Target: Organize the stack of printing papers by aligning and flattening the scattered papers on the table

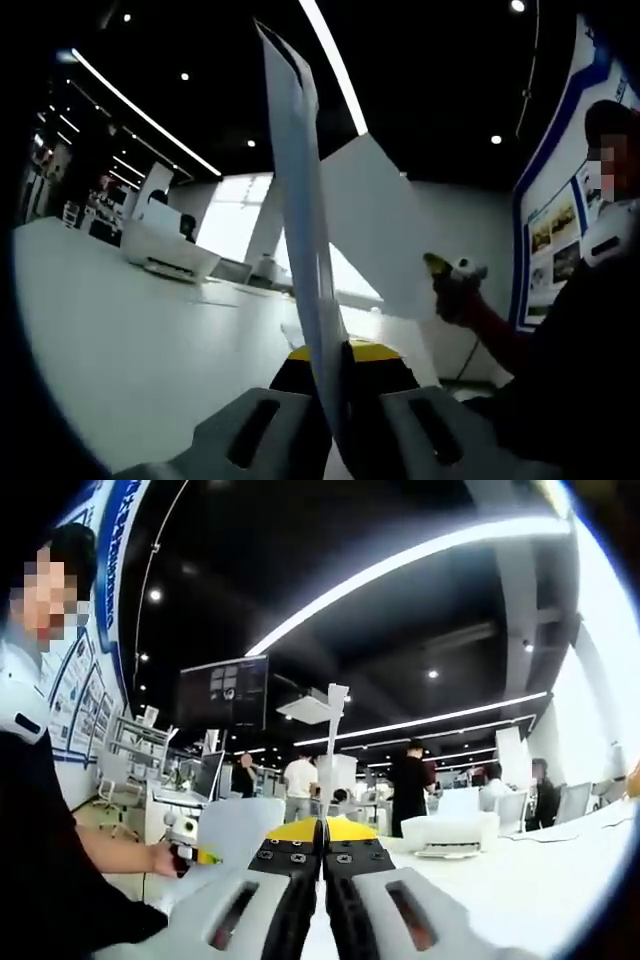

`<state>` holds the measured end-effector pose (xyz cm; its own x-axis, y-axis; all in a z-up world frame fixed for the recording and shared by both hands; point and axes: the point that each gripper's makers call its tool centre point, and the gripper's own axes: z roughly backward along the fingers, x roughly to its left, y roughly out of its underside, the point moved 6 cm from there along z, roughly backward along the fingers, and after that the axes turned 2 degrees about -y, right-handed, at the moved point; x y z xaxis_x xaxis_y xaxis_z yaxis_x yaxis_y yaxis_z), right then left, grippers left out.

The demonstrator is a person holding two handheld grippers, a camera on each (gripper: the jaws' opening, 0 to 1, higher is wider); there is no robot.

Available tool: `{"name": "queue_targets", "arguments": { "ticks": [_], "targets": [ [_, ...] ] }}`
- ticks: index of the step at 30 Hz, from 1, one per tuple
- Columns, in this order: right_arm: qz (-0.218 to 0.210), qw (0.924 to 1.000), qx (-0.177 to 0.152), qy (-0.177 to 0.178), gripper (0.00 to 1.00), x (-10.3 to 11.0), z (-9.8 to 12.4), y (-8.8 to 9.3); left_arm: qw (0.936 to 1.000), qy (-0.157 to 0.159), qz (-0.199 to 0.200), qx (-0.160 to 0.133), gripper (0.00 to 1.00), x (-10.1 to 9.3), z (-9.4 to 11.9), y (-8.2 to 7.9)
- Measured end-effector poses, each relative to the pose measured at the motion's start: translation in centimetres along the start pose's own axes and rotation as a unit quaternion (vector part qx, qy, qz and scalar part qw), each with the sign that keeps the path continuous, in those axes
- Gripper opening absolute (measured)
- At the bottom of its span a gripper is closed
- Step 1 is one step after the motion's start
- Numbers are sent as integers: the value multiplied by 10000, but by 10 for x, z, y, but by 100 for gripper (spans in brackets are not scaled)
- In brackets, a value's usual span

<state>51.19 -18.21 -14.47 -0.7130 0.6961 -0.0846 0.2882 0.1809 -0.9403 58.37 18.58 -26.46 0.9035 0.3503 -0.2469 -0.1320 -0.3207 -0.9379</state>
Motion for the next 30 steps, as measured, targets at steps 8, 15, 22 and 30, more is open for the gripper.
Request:
{"name": "queue_targets", "arguments": {
  "ticks": [8,15,22,30],
  "targets": [
    [13,9998,-78,-170,0,13,-4,-8,10000,0,-5,-1,6,0,0,0],
    [-162,9989,-232,-372,0,25,-7,-15,10000,1,-10,-2,6,0,0,0],
    [-150,9980,-295,-547,0,40,-10,-18,10000,-2,-16,-7,6,0,-1,-1],
    [-337,9960,-338,-761,0,51,-12,-15,10000,-9,-5,-36,6,-2,-1,-2]
  ]
}}
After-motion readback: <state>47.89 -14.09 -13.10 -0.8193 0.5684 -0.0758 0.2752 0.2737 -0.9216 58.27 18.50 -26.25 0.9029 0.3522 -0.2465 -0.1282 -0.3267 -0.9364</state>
